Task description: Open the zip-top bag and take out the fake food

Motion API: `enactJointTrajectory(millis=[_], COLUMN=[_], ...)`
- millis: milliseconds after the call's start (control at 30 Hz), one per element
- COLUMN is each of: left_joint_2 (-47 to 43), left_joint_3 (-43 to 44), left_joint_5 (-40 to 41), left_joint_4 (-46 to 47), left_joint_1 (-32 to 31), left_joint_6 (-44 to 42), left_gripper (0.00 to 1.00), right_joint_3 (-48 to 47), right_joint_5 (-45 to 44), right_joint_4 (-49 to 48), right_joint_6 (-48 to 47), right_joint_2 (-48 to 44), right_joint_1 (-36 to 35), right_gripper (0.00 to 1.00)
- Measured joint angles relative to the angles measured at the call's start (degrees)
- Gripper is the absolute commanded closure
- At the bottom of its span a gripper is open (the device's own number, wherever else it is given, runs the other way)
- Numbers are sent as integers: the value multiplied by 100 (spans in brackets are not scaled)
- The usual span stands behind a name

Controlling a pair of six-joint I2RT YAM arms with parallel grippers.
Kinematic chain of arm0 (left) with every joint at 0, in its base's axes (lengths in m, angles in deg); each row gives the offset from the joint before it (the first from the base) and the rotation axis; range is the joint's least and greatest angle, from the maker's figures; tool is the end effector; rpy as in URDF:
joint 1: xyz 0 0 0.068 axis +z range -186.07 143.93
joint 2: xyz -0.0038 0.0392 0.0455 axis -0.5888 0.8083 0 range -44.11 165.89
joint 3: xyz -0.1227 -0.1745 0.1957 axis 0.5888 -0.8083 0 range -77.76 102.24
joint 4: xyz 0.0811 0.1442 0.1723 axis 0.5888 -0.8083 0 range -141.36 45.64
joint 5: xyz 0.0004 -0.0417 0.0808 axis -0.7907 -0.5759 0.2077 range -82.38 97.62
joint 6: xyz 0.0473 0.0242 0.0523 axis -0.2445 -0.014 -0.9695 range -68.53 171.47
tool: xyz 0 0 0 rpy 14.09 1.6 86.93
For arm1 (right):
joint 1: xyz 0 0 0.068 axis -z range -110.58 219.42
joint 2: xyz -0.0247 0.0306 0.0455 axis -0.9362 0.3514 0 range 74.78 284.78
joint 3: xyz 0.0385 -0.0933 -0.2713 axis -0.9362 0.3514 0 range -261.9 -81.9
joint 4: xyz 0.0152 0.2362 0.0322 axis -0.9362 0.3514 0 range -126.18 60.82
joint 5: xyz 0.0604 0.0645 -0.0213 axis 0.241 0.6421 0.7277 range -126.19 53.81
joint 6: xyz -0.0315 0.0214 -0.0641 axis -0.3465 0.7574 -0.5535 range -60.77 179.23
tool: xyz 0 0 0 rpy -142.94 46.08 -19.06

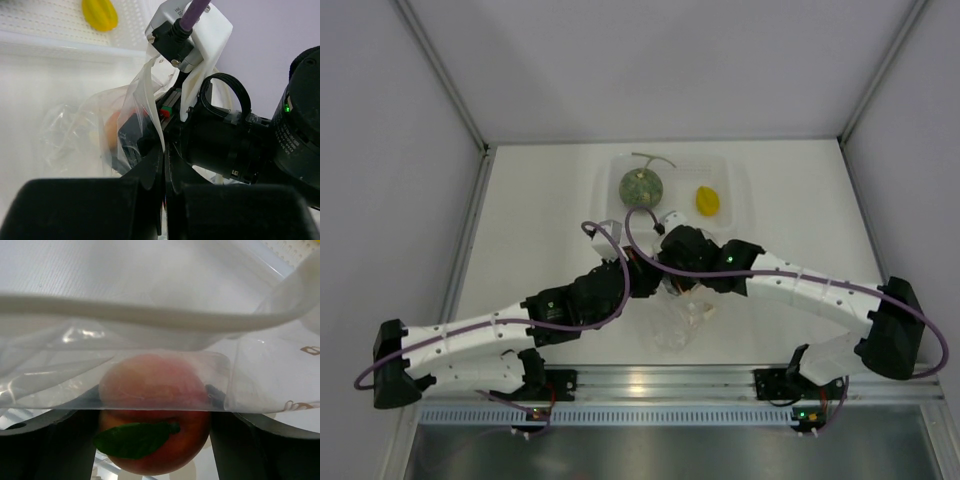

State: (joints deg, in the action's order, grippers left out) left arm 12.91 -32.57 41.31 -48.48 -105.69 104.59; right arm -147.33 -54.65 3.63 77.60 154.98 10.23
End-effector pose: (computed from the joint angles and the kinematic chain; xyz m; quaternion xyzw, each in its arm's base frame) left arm 0.1079 -0.1909 0.3283 -0.0631 0.7812 -0.3951 0.4792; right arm 0.1595 0.2288 0.2836 -0.2822 0.8983 0.0690 0.3297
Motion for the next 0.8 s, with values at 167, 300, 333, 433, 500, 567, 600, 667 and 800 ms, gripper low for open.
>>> enactJointTrajectory(millis=[167,300,333,433,500,567,600,667,800], left_joint_2=[15,28,31,74,96,136,153,177,175], left_joint_3=[59,79,76,74,55,44,15,-138,-442], left_joint_5=[-315,-389,-387,-391,-402,-404,-321,-164,144], left_joint_4=[350,542,568,640,658,651,538,269,-177], left_joint_1=[-66,-72,-72,-72,-72,-72,-59,20,59], left_joint_6=[24,33,33,28,11,-39,-94,-144,-151], left_gripper=[100,100,100,100,100,100,100,100,100], right_joint_3=[402,435,439,490,507,507,505,498,501], right_joint_5=[-92,-258,-310,-549,-782,-981,-1038,-1128,-942], right_joint_4=[-275,-299,-299,-321,-299,-289,-284,-291,-319], right_joint_6=[-98,-13,39,254,420,553,619,728,754], right_joint_2=[-684,-872,-890,-957,-997,-1001,-1008,-1056,-1097], right_joint_1=[0,11,26,59,114,184,227,308,385], right_gripper=[66,66,66,66,67,67,67,67,70])
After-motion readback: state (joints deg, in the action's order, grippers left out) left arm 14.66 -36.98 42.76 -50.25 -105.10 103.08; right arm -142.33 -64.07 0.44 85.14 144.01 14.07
